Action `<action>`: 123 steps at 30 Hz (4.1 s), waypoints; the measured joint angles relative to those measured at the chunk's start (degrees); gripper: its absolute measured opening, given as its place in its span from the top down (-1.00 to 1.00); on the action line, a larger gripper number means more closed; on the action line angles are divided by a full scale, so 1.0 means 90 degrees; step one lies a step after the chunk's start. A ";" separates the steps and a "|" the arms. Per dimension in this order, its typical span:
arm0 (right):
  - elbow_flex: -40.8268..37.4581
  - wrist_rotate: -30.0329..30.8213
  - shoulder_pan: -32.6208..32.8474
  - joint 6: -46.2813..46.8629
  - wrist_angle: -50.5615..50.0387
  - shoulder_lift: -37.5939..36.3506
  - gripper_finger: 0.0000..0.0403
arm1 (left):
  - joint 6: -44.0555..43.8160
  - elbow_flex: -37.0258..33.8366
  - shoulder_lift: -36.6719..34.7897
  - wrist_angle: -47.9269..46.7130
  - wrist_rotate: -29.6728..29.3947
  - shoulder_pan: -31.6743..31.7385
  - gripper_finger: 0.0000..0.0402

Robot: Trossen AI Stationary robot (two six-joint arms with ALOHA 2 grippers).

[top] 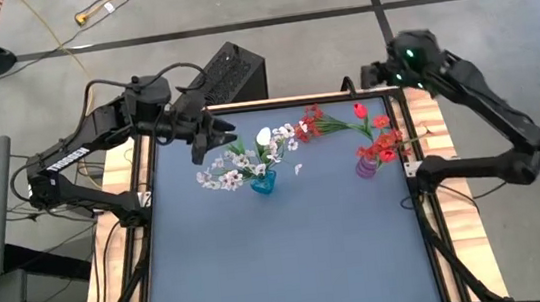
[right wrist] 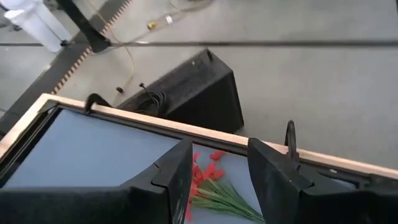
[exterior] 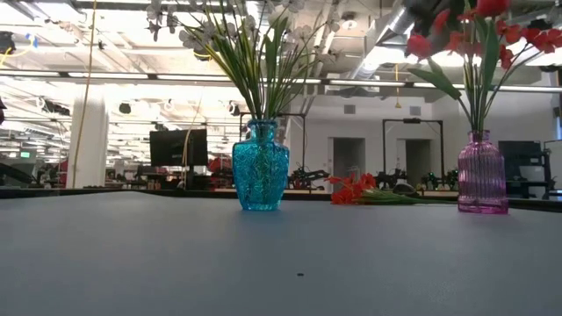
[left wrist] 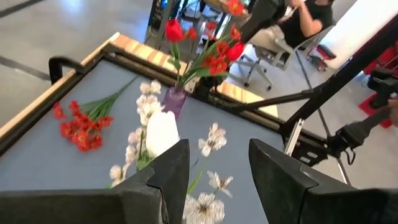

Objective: Sort flowers into vase by color
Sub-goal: Put the red flowers into the violet vase

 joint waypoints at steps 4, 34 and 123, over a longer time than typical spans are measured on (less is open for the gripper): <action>0.0007 -0.0869 -0.0712 -0.0128 0.0245 0.0779 0.11 | 0.0076 0.0000 0.0002 -0.0323 -0.0012 0.0000 0.23; 0.0007 -0.1965 -0.1071 -0.5176 -0.1003 0.4885 0.11 | 0.0185 0.0000 0.0002 -0.0950 -0.0243 0.0000 0.23; -0.3338 -0.1059 -0.1323 -0.1518 0.1645 -0.5510 0.87 | -0.0003 0.0000 0.0000 -0.0990 0.0177 -0.0100 0.23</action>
